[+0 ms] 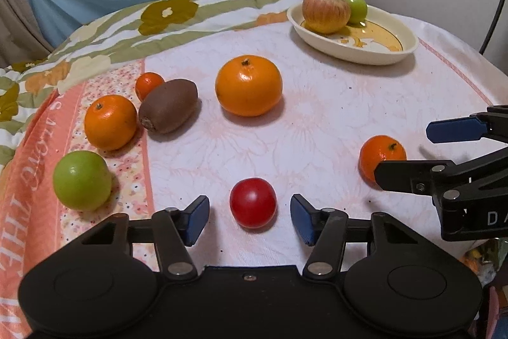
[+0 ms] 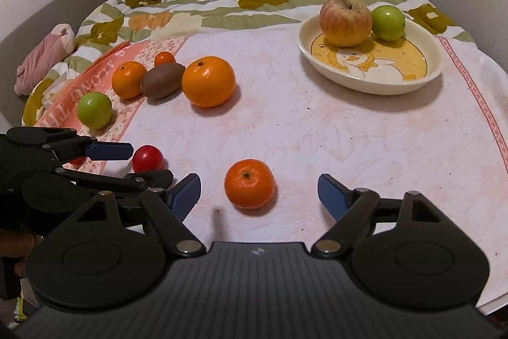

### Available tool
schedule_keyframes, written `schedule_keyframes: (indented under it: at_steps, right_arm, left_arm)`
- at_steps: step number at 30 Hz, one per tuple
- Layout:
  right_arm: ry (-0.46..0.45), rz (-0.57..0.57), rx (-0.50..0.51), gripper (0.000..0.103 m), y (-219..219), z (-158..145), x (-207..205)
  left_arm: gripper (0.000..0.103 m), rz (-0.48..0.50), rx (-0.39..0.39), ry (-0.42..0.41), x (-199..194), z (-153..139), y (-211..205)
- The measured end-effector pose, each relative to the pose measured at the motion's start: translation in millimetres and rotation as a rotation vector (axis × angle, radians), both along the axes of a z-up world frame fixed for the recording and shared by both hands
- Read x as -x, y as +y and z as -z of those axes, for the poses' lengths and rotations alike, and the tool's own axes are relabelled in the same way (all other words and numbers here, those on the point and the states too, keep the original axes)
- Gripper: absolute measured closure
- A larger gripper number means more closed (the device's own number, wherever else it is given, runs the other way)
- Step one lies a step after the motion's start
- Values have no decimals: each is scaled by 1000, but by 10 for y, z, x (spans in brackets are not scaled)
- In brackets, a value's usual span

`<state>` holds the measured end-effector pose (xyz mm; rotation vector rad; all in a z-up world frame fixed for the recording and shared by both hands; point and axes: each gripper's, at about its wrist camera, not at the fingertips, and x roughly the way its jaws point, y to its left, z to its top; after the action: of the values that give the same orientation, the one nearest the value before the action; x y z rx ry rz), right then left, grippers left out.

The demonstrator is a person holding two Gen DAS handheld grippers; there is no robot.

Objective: Organize fruits
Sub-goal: 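Grasp a red cherry tomato with the left tool while the right tool grasps a tangerine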

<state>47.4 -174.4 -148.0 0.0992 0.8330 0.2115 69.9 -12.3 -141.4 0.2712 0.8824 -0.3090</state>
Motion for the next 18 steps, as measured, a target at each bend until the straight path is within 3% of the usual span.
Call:
schedule_keyframes:
  at_steps: [3,5,8,18]
  right_arm:
    - [3,-11,6,14,32,27,-13]
    - [9,-16,6,19,44,44,-26]
    - [15,-15,6,22,56,67,-37]
    - [12,-53,59,31,150,116,-135]
  left_arm:
    - [43,9,-1,-6,-7,9,4]
    - [57,23,19,-1,-22,9,8]
    - [68,42,31,6,-24,0,-9]
    - [68,36,25,13,20,-7,28]
